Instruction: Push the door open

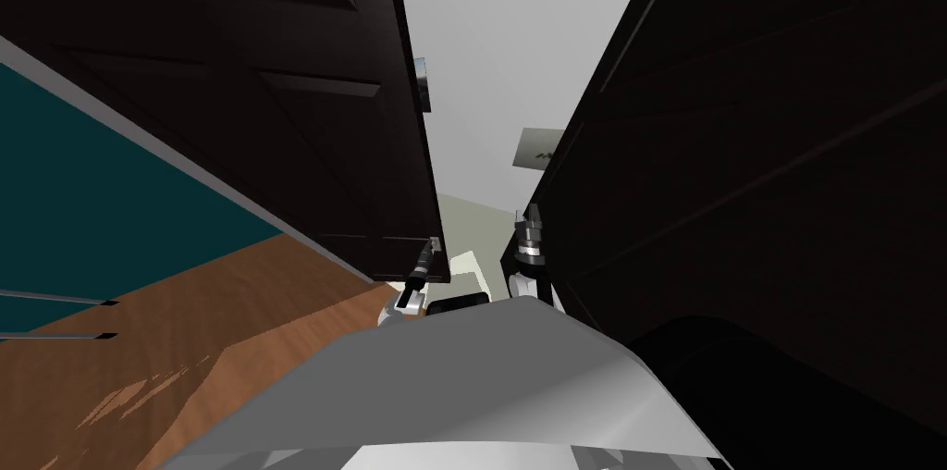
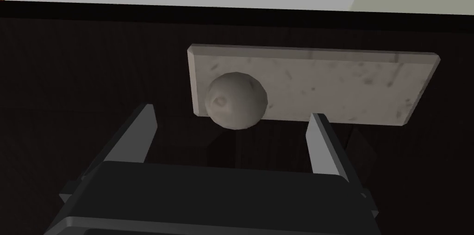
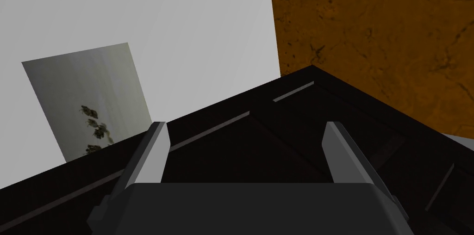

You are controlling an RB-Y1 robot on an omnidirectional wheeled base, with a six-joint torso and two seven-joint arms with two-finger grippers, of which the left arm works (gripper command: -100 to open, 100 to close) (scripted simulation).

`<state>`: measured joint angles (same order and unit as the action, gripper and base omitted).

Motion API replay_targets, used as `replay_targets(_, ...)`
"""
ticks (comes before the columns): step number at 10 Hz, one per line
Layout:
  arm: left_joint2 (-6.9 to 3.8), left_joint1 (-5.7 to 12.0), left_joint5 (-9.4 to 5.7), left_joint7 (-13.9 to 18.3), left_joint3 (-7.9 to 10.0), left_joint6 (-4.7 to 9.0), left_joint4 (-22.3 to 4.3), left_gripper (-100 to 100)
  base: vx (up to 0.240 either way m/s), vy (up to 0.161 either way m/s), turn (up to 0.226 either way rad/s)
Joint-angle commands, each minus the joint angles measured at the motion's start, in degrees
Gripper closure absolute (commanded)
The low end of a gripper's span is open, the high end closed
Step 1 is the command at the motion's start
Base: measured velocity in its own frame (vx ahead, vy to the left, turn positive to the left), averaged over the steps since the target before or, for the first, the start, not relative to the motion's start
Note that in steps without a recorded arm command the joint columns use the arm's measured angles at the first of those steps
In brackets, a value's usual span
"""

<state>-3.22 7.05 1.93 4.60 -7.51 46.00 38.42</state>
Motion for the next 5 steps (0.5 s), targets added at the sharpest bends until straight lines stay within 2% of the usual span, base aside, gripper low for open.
replay_targets(1, 0.35, -0.04, -0.08, -0.2, 0.18, 0.26, -0.1, -100, 0.205, -0.039, -0.019)
replay_targets(2, 0.22, -0.07, -0.04, -0.1, 0.10, 0.11, 0.0, -100, 0.083, -0.014, 0.011)
replay_targets(3, 0.22, -0.07, -0.04, -0.1, 0.10, 0.11, 0.0, 100, -0.019, -0.001, -0.005)
replay_targets(5, 0.22, -0.07, -0.04, -0.1, 0.10, 0.11, 0.0, 100, -0.026, 0.005, -0.009)
